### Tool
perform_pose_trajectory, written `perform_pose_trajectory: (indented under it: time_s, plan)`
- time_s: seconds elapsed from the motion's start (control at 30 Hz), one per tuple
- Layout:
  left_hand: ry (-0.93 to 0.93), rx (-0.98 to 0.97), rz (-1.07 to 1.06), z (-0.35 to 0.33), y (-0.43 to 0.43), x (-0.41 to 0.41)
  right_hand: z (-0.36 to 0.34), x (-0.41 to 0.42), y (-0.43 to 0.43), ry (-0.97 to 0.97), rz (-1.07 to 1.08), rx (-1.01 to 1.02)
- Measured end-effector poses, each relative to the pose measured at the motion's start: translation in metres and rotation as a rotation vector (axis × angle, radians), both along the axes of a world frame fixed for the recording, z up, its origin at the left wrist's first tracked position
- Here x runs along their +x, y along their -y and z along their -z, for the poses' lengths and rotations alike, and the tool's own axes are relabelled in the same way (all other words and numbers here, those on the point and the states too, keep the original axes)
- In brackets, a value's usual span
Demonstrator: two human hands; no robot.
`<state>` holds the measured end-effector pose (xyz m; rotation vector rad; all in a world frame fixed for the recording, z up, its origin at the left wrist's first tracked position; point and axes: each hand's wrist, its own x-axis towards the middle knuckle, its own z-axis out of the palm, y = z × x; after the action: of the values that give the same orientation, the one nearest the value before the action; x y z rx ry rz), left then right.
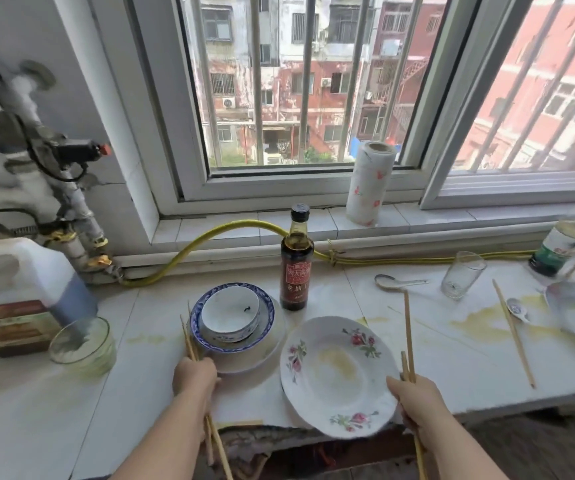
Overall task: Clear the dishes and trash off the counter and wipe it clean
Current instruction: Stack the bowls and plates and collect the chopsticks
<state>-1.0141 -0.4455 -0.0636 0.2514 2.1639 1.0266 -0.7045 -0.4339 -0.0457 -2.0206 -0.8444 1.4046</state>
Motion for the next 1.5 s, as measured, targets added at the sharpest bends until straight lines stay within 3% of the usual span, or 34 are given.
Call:
perform_pose_trajectory:
  time_s: [0.4, 0.73, 1.03, 1.2, 1.5]
  plan:
    - [-0.066, 0.084, 0.038, -0.007, 0.015, -0.038, 0.006, -0.023, 0.011, -0.025, 0.066, 0.028]
    - [-0.049, 0.184, -0.064, -0.041, 0.04, -0.073, 0.017, -0.141, 0.021, -0.153, -0.051, 0.049]
    - [-0.131, 0.108, 0.012, -0.039, 0.051, -0.077, 0.016, -0.223, 0.011, -0.242, -0.104, 0.004]
    - [-0.135, 0.045, 0.09, -0.032, 0.042, -0.077, 0.012, -0.222, 0.0, -0.224, -0.162, -0.04]
    - [-0.171, -0.083, 0.163, -0.021, 0.027, -0.078, -0.006, -0.208, -0.021, -0.078, -0.283, 0.124]
